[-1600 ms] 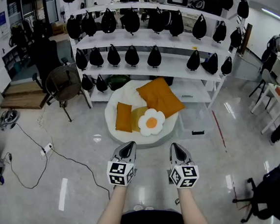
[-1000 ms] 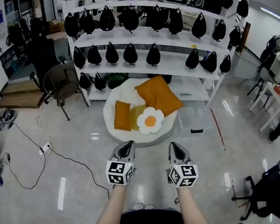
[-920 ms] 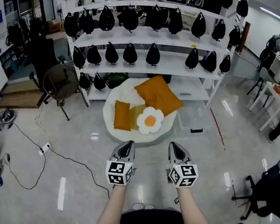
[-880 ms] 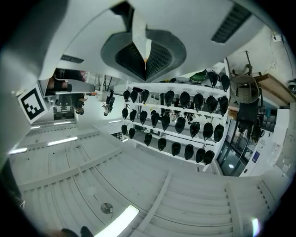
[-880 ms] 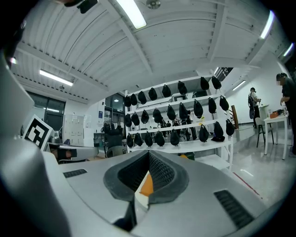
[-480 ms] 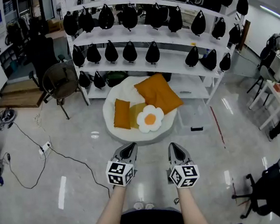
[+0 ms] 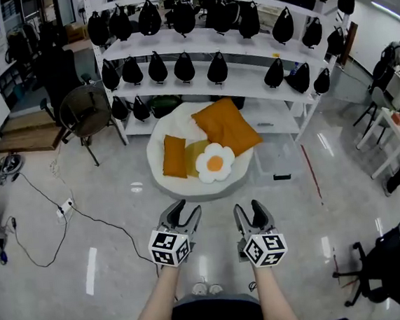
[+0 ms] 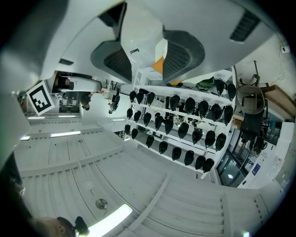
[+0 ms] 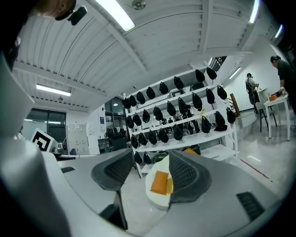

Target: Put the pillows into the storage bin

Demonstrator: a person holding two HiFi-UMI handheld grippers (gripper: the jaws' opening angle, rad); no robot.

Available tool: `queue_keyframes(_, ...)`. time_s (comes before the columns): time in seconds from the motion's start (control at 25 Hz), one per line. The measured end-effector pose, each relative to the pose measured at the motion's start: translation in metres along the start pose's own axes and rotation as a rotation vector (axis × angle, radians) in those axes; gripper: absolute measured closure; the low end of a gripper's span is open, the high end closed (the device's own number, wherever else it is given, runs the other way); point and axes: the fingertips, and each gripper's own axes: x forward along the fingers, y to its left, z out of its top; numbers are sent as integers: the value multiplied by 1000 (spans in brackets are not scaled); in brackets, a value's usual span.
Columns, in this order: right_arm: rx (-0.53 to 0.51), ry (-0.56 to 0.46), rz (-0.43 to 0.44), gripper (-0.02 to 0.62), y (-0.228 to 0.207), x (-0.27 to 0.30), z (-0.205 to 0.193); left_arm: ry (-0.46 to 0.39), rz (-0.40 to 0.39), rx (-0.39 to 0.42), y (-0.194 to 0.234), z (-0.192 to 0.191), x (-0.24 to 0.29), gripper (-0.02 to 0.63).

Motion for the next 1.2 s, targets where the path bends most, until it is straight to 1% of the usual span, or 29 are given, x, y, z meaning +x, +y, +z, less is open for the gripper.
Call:
queue_keyframes(0.28,9,-4,-15,357,5,-2,-1,6,-9,3,4,1,-3,400)
queue_keyframes(0.56,19,-38,-55,356,6,-13,0,-8,-37,30,8,8,-3,400)
queue_keyframes(0.72,18,-57,-75,357,4,-14,8,-14,-51,34,11,13,0,400)
queue_keyframes(1.0,6,-89,-93,357,-9,-4,22,-37,-83,35,11,22,24,400)
queue_keyframes(1.2,3,-107,-113,357,-31,14,28,-44,-94,42,22,26,57,400)
